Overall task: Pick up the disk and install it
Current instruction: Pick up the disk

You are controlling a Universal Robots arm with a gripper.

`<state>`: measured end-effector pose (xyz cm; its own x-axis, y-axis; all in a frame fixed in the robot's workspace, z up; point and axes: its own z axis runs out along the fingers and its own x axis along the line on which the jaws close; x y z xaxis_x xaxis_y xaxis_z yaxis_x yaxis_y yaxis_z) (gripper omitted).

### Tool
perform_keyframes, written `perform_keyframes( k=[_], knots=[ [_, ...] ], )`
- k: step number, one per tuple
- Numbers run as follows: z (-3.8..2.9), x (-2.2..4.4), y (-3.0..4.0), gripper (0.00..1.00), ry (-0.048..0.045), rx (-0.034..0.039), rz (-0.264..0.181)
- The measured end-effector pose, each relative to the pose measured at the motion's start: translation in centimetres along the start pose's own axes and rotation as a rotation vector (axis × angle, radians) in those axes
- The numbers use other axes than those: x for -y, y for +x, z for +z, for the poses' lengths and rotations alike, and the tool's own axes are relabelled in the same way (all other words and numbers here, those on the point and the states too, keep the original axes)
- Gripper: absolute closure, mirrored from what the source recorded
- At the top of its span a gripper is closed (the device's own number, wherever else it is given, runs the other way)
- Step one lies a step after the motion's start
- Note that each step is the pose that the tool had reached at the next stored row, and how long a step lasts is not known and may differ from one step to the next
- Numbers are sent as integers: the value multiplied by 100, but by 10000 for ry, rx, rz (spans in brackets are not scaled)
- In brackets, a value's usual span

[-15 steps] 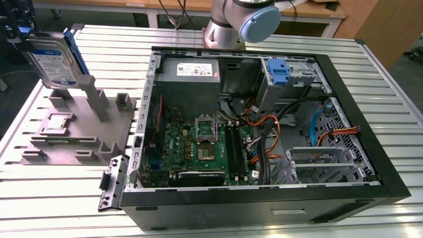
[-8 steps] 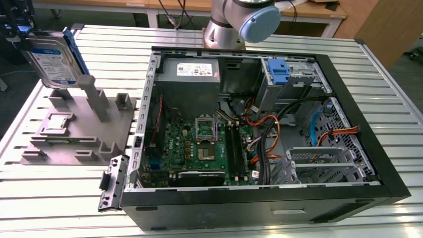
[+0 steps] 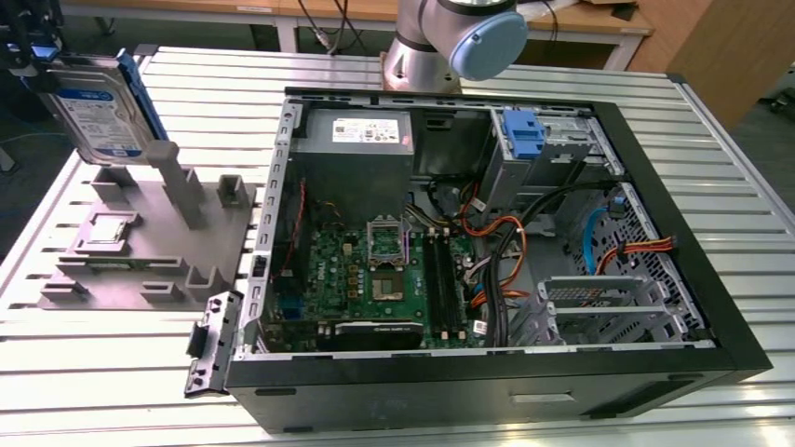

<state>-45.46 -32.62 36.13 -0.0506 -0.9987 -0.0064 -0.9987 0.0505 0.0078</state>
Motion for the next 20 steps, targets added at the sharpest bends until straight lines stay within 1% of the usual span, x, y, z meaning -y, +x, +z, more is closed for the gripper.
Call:
perform_keyframes(
  k=[4,12,20],
  knots=[
    [-20,0,0,64,0,0,0],
    [-79,-1,0,64,1,1,0],
    [-95,-1,-1,64,0,8,0]
  ],
)
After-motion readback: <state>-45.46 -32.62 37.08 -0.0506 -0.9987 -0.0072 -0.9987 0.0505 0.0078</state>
